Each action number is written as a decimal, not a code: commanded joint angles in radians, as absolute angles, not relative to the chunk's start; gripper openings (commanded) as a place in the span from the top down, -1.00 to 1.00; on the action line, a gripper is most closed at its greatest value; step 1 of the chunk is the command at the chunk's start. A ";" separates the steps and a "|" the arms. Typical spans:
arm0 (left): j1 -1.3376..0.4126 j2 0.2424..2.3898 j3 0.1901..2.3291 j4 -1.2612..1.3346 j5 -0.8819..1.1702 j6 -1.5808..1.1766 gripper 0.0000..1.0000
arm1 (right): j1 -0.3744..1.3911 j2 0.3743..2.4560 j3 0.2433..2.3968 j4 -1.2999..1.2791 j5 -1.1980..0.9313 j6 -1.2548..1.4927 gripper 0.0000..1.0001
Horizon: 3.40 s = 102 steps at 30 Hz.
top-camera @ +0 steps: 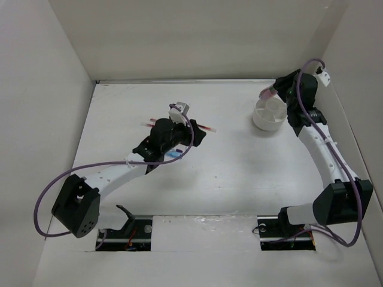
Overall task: Sort the stationery into containers
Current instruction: Place the stationery in the storage box, then pick up the pen from the center of the board.
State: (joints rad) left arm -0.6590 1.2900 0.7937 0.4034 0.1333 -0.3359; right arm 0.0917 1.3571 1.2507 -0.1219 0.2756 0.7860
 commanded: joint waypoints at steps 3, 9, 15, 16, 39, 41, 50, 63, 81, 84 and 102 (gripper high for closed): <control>-0.658 1.308 0.837 0.345 0.039 -0.390 -0.17 | 0.094 1.454 1.382 -0.117 0.599 0.706 0.36; -0.658 1.319 0.861 0.281 -0.034 -0.408 -0.12 | 0.084 1.575 1.486 -0.150 0.666 0.652 0.36; -0.658 1.328 0.870 0.256 -0.071 -0.408 -0.10 | 0.084 1.620 1.497 -0.150 0.664 0.641 0.36; -0.658 1.328 0.870 0.256 -0.080 -0.408 -0.10 | 0.084 1.634 1.497 -0.150 0.664 0.641 0.36; -0.658 1.365 0.919 0.135 -0.319 -0.468 -0.05 | 0.133 1.635 1.384 -0.152 0.657 0.683 -0.56; -0.658 1.376 0.919 0.124 -0.348 -0.477 -0.02 | 0.146 1.605 1.384 -0.152 0.657 0.692 -0.70; -0.658 1.514 1.012 0.087 -0.357 -0.486 0.27 | 0.270 1.387 1.248 -0.166 0.617 0.733 -0.55; -0.658 1.873 1.382 -0.103 -0.382 -0.714 0.16 | 0.360 1.192 0.974 -0.141 0.428 0.801 0.74; -0.617 2.088 1.608 -0.267 -0.396 -1.008 0.25 | 0.379 1.054 0.851 -0.137 0.307 0.801 0.07; -0.617 2.114 1.640 -0.293 -0.407 -1.034 0.25 | 0.379 1.054 0.851 -0.137 0.288 0.801 0.07; -0.588 2.241 1.744 -0.336 -0.390 -1.088 0.45 | 0.388 1.054 0.830 -0.097 0.215 0.773 0.05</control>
